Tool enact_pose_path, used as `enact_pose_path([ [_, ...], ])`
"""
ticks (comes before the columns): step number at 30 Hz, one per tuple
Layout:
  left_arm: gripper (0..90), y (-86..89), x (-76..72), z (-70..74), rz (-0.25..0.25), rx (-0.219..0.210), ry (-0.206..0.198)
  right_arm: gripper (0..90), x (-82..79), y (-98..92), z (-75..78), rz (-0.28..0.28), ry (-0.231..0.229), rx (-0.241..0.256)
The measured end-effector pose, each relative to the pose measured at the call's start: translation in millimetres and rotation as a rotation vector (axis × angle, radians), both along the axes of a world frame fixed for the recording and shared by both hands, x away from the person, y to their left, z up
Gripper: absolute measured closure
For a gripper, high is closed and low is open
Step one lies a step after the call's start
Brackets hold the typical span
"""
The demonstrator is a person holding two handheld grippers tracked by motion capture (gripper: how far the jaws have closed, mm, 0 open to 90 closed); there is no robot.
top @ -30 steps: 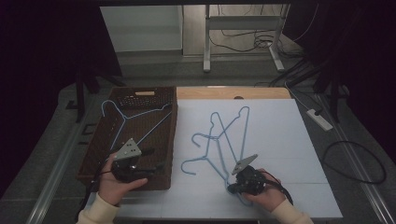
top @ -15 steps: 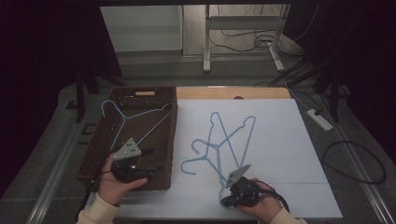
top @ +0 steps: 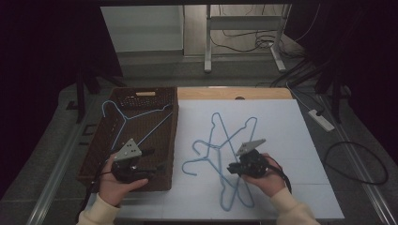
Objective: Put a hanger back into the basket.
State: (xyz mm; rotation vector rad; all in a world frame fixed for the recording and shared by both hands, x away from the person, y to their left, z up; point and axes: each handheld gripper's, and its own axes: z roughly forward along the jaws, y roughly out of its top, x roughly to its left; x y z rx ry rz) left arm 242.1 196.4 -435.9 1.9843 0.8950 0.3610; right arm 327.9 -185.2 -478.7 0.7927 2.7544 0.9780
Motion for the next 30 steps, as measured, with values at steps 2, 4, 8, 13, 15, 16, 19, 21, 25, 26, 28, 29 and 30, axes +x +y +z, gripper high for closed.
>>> enact_pose_path([
  [2,32.5,0.6,0.1,0.2,0.001,-0.002,-0.001,63.7,19.0,2.6,2.8,-0.023,-0.012,0.001],
  [4,32.5,1.0,0.1,0.2,0.001,-0.001,-0.002,56.5,35.2,6.8,3.6,-0.038,-0.013,-0.004],
  [8,32.5,1.3,0.0,0.4,-0.002,-0.004,-0.003,50.8,67.4,22.4,1.6,-0.034,-0.013,-0.038],
  [13,32.5,1.6,-0.1,0.6,-0.004,-0.005,-0.003,48.6,84.9,42.5,-3.1,-0.015,0.003,-0.089],
  [15,32.5,1.8,-0.1,0.8,-0.005,-0.005,-0.003,48.3,90.5,50.5,-5.9,0.000,0.011,-0.113],
  [16,32.5,1.8,-0.1,0.8,-0.006,-0.005,-0.004,48.3,93.0,54.2,-7.7,0.006,0.015,-0.123],
  [19,32.5,1.7,-0.1,0.6,-0.007,-0.005,-0.004,49.2,99.6,63.9,-12.7,0.027,0.026,-0.159],
  [21,32.5,1.5,0.1,0.4,-0.008,-0.005,-0.003,51.4,102.1,70.4,-15.1,0.041,0.032,-0.183],
  [25,32.5,1.2,0.0,0.3,-0.011,-0.005,-0.001,58.7,105.7,81.7,-19.9,0.062,0.032,-0.261],
  [26,32.5,1.2,0.1,0.3,-0.011,-0.005,-0.002,60.6,106.5,84.1,-21.0,0.070,0.032,-0.281],
  [28,32.5,1.3,0.2,0.2,-0.012,-0.003,-0.002,67.1,106.7,88.4,-23.1,0.080,0.039,-0.309],
  [29,32.5,1.4,0.2,0.2,-0.012,-0.002,0.000,70.4,106.9,90.3,-24.0,0.084,0.047,-0.322],
  [30,32.5,1.4,0.2,0.3,-0.013,-0.001,-0.002,74.1,107.5,91.4,-23.2,0.083,0.067,-0.323],
])
